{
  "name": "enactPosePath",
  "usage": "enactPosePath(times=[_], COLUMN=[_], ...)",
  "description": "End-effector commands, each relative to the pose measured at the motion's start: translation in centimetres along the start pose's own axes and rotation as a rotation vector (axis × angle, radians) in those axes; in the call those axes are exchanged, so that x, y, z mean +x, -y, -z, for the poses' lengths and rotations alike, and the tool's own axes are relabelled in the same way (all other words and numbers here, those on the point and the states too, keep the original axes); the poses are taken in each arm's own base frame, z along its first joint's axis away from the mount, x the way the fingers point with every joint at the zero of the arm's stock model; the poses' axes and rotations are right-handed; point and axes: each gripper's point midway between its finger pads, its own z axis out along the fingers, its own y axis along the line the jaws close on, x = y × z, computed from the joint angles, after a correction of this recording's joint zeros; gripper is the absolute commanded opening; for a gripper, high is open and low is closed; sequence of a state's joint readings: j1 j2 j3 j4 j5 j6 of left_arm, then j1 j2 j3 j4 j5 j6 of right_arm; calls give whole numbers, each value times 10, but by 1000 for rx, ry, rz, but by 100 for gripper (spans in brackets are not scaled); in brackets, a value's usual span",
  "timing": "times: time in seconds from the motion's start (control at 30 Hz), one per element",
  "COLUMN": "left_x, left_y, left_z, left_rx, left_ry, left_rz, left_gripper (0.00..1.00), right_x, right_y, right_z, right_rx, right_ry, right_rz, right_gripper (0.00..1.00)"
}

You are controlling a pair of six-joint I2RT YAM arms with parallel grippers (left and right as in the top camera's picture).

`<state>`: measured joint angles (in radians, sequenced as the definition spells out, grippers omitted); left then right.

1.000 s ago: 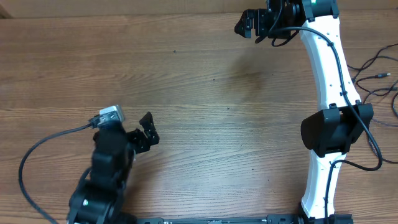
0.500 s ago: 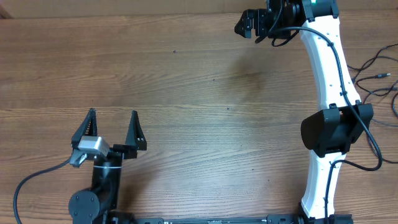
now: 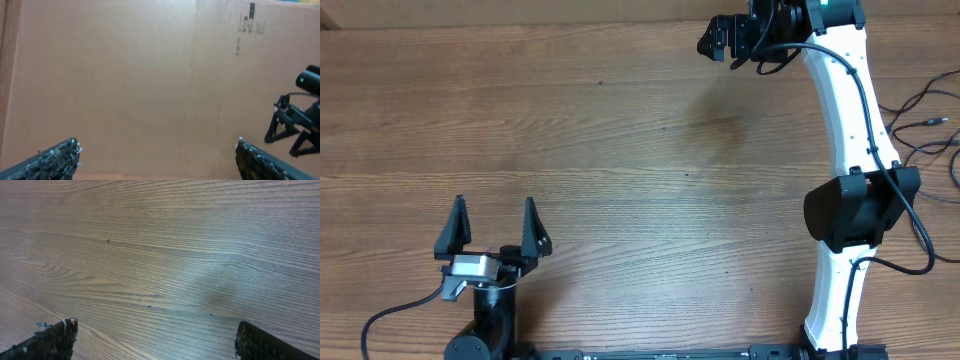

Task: Untangle cables

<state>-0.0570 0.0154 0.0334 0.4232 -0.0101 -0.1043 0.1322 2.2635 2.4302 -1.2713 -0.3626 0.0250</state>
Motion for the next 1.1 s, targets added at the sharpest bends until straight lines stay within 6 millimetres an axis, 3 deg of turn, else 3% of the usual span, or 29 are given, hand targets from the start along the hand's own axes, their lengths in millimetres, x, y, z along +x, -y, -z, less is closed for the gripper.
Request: enactPosePath(times=[0.0,0.13,0.3,0.4,1.07], left_x=[12,35,99,126,125], left_y=[-1,-6,-22,-28,-25], left_z=[2,4,21,35,34], left_rx=[2,-21,-94,-122,-94], left_ry=[-19,-116,-383,-509,-508], left_rz=[-7,-33,-50,-70,-101], left_gripper=[99,100,100,100,100], right_x=[-12,-12,-12,-12,-12], right_y=[-13,-13,-13,-13,-13], right_z=[30,30,30,30,30], right_rx=[-10,-10,-10,-10,-10], right_ry=[69,68,68,68,69], right_rz=[33,33,33,33,33], right_gripper=[100,100,100,100,100])
